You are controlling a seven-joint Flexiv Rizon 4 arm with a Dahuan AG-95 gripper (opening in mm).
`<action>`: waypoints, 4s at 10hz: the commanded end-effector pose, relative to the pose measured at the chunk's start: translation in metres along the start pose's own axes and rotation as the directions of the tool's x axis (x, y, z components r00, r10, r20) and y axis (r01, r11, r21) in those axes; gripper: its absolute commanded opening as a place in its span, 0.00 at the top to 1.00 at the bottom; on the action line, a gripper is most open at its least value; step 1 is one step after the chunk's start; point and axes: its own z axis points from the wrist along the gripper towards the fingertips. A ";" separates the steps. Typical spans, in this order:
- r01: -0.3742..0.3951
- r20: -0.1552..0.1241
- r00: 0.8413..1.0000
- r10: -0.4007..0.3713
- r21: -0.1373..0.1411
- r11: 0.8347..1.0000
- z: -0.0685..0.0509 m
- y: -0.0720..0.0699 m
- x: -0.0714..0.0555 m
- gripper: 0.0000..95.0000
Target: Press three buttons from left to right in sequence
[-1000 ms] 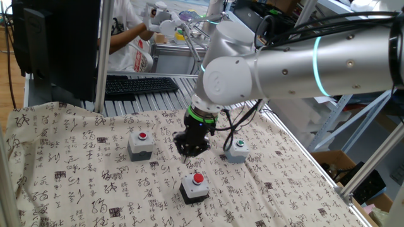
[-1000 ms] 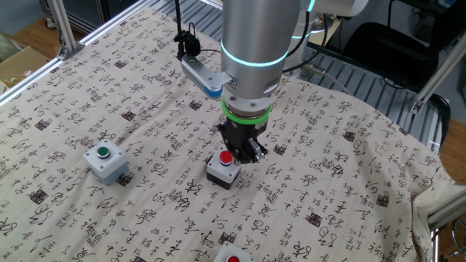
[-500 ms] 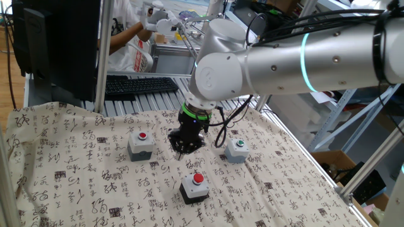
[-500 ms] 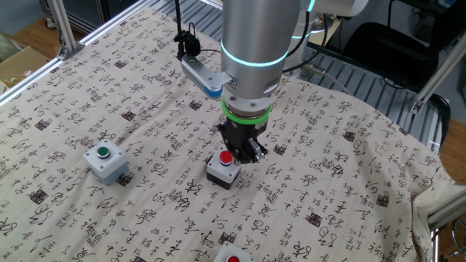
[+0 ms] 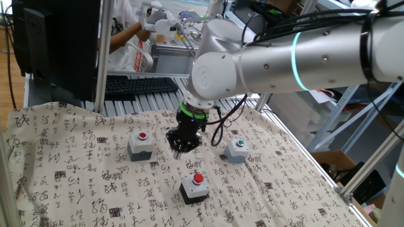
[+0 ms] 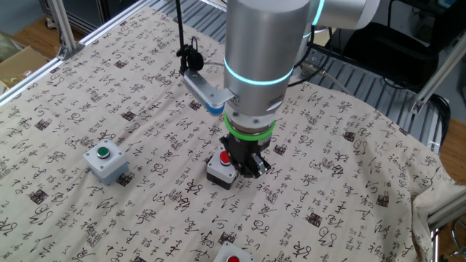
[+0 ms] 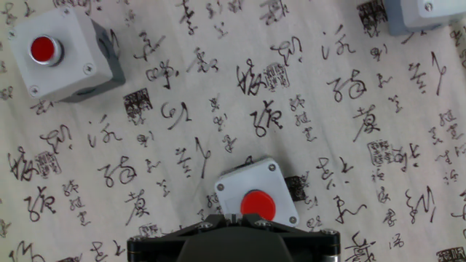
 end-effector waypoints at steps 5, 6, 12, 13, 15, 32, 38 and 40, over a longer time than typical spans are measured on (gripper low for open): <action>0.010 -0.012 1.000 -0.010 0.009 1.000 0.001 0.000 0.002 1.00; 0.013 -0.011 1.000 -0.013 0.014 1.000 0.002 0.000 0.002 1.00; 0.020 -0.004 1.000 -0.019 0.020 1.000 0.002 0.000 0.002 1.00; 0.020 0.000 1.000 -0.020 0.038 0.999 0.002 0.000 0.002 1.00; 0.026 0.002 1.000 -0.026 0.050 0.998 0.002 0.000 0.002 1.00; 0.048 0.017 0.999 -0.048 0.039 0.998 0.002 0.000 0.002 1.00; 0.039 0.012 0.999 -0.040 0.007 0.999 0.002 0.000 0.001 1.00; 0.041 0.010 0.999 -0.041 0.008 0.999 0.003 0.000 0.001 1.00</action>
